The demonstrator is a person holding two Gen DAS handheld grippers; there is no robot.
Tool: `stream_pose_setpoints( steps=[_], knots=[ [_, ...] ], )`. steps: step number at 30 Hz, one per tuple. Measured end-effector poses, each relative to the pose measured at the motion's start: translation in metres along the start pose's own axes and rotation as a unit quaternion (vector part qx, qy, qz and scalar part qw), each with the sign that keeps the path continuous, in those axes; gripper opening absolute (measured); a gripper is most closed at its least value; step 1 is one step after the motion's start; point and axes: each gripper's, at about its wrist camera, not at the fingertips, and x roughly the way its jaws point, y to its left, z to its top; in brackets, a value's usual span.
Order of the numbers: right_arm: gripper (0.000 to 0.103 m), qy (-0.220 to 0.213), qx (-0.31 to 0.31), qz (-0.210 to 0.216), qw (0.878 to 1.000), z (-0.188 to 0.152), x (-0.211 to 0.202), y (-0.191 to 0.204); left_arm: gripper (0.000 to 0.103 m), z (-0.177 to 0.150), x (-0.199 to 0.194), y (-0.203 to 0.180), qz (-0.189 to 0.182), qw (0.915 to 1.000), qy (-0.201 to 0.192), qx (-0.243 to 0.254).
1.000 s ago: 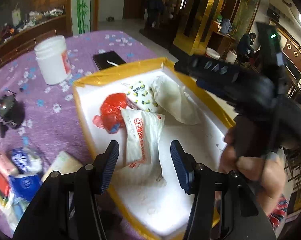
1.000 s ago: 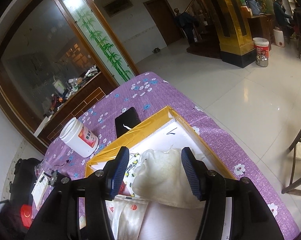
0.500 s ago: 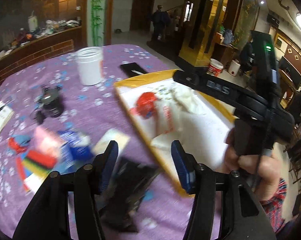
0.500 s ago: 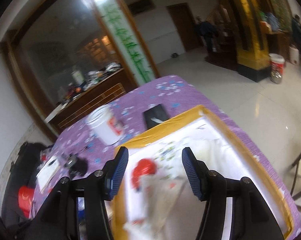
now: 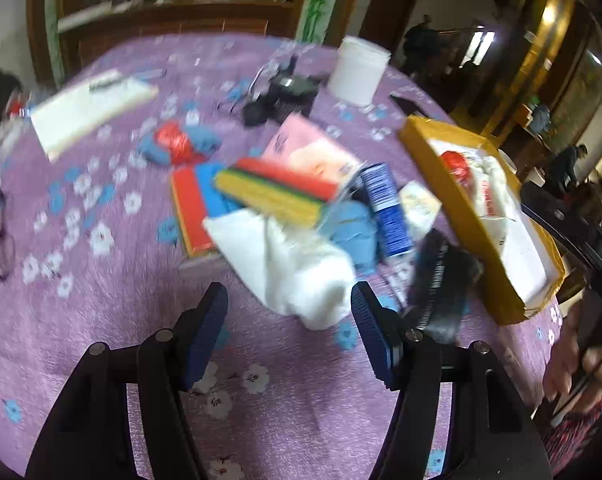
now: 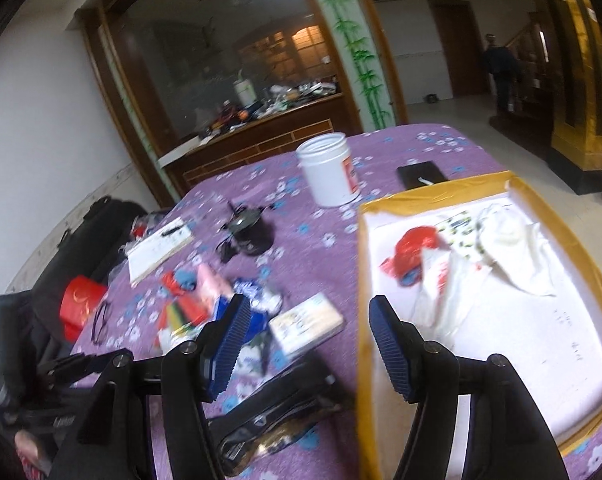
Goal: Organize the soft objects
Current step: 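Grasp the black snack bag with the right gripper while the left grasps the white socks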
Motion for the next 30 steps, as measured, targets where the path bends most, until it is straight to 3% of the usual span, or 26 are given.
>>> stream_pose_setpoints(
  steps=[6, 11, 12, 14, 16, 18, 27, 30],
  knots=[
    [0.065, 0.024, -0.014, 0.018, 0.999, -0.015, 0.002, 0.011, 0.063, 0.008, 0.037, -0.005, 0.012, 0.9994, 0.033, -0.001],
    [0.072, 0.048, -0.040, 0.035, 0.997, -0.030, 0.004, 0.022, 0.061, 0.010, 0.046, -0.008, 0.024, 0.9994, 0.026, 0.003],
    [0.073, 0.054, -0.043, 0.039, 0.997, -0.032, 0.005, 0.024, 0.056, 0.009, 0.046, -0.006, 0.024, 0.9994, 0.023, 0.002],
    [0.075, 0.067, -0.049, 0.042, 0.996, -0.039, 0.008, 0.027, 0.025, 0.007, 0.044, -0.004, 0.009, 0.9997, 0.022, 0.003],
    [0.077, 0.087, -0.053, 0.043, 0.994, -0.047, 0.014, 0.032, 0.018, 0.004, 0.038, -0.005, 0.013, 0.9997, 0.017, 0.011],
    [0.078, 0.103, -0.053, 0.040, 0.992, -0.055, 0.019, 0.034, 0.017, -0.004, 0.031, -0.005, 0.023, 0.9994, 0.012, 0.024],
    [0.078, 0.167, -0.030, 0.004, 0.985, -0.069, 0.041, 0.043, 0.017, -0.037, -0.001, 0.023, 0.002, 0.9997, 0.005, 0.024],
    [0.078, 0.176, -0.032, -0.035, 0.983, -0.070, 0.051, 0.047, 0.018, -0.039, 0.002, 0.025, 0.000, 0.9997, 0.001, 0.024]
  ],
)
